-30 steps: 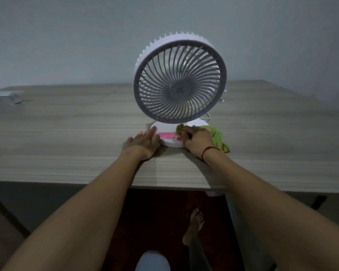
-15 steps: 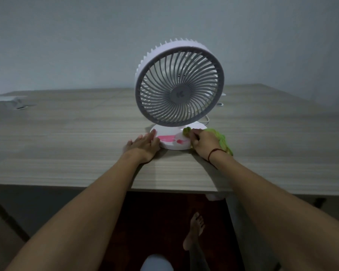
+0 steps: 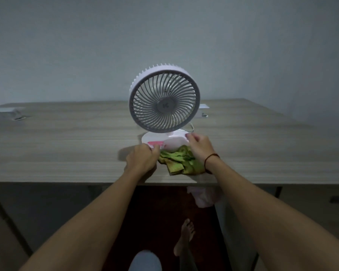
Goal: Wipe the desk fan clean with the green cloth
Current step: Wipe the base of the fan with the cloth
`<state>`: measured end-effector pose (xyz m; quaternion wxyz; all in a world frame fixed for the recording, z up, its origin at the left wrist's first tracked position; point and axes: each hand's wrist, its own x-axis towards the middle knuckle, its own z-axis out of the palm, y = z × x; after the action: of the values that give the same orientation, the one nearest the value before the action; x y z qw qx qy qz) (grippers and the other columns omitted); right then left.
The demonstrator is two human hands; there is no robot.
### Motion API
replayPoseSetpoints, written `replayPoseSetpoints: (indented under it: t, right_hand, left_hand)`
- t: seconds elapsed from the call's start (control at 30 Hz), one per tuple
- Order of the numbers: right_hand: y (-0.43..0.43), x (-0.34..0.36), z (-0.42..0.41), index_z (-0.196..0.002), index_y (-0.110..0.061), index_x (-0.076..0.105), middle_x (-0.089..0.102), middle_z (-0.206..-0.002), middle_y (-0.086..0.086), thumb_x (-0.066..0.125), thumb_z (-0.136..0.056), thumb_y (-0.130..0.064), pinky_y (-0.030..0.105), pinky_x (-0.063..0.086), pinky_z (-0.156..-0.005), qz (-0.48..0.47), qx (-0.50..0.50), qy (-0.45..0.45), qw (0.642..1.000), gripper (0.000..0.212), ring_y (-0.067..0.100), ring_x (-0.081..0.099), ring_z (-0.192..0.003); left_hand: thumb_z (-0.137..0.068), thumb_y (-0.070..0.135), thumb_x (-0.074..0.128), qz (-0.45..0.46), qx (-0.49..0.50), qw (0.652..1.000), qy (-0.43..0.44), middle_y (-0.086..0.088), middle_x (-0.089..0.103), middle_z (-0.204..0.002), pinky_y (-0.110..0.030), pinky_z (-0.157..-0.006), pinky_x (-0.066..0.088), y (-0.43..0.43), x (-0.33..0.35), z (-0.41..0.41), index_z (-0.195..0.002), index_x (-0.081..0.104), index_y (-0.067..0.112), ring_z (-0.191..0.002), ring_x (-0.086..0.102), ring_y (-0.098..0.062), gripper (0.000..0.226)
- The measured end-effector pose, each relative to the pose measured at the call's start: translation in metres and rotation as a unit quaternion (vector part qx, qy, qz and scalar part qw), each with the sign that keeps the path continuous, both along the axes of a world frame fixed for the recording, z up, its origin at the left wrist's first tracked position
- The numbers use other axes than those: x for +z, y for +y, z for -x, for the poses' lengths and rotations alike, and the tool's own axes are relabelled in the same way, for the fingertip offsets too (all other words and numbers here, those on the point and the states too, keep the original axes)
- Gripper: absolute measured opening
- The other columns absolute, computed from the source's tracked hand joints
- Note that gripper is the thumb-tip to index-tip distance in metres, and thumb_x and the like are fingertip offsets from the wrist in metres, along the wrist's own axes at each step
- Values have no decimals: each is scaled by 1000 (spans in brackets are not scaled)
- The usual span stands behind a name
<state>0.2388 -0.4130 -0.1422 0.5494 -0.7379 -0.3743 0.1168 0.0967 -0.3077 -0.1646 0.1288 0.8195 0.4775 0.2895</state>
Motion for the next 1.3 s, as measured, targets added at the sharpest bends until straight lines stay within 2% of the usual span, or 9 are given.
replayPoseSetpoints:
  t: [0.2,0.4,0.53,0.63,0.7,0.9,1.0,1.13,1.3]
  right_hand:
    - [-10,-9,-24,-115,-11,64,64,-123,12,57,-71,-68,38,46,-97,310,-77,-128,939,73,33,58,-116]
    - [-8,2,-21,-124,-1,60,61,-130,15,63,-80,-55,31,46,-91,259,-25,-42,965,70,31,58,-118]
    - [-14,4,-13,-107,-5,64,63,-110,5,76,-75,-45,29,47,-88,121,7,112,986,52,22,61,-102]
    - [1,-9,-30,-121,0,61,68,-120,10,96,-24,-51,42,54,-96,93,75,215,969,115,25,68,-104]
    - [6,-8,-35,-130,3,51,66,-124,14,99,-21,-42,48,53,-95,110,89,221,965,127,29,66,-109]
    - [-11,3,-4,-124,8,56,62,-127,16,70,-83,-20,36,49,-94,88,-44,181,979,51,30,61,-115]
    - [-11,2,0,-129,4,54,57,-136,15,60,-89,-36,32,44,-93,99,-53,145,983,57,31,55,-123]
    - [-17,16,4,-140,1,39,47,-142,11,79,-73,-39,30,40,-93,157,52,139,976,89,28,46,-130]
    - [-10,11,-3,-132,5,49,54,-135,15,64,-88,-25,32,45,-95,179,-11,87,980,55,31,53,-124]
  left_hand:
    - [-72,75,50,72,-17,988,133,-15,59,-132,-40,-97,44,-22,15,-20,-129,50,6,-121,55,-33,90]
    - [-76,33,69,216,-47,975,-28,-19,69,-105,-41,-81,59,-21,21,-33,-113,62,-1,-94,69,-31,50]
    - [-76,19,68,229,-27,953,-197,-23,69,-102,-44,-81,58,-11,11,-37,-93,61,-1,-98,67,-36,28]
    - [-77,9,68,273,-37,928,-253,-18,63,-93,-41,-81,56,-13,12,-34,-90,55,6,-98,65,-34,18]
    - [-79,7,66,284,-49,923,-254,-14,61,-100,-34,-77,54,-13,13,-32,-103,53,2,-94,62,-29,27]
    - [-86,10,61,254,-41,938,-232,-15,56,-115,-29,-81,45,-12,10,-31,-125,41,-4,-102,55,-25,46]
    - [-85,11,61,231,-41,950,-204,-19,66,-114,-34,-88,50,-11,7,-31,-112,61,-5,-106,62,-30,32]
    - [-91,16,56,148,-59,978,-135,-22,60,-121,-38,-95,44,-13,10,-30,-118,56,-2,-115,55,-38,33]
    - [-95,23,48,80,-88,987,-110,-25,58,-117,-43,-89,44,-11,6,-26,-115,46,3,-110,53,-41,28]
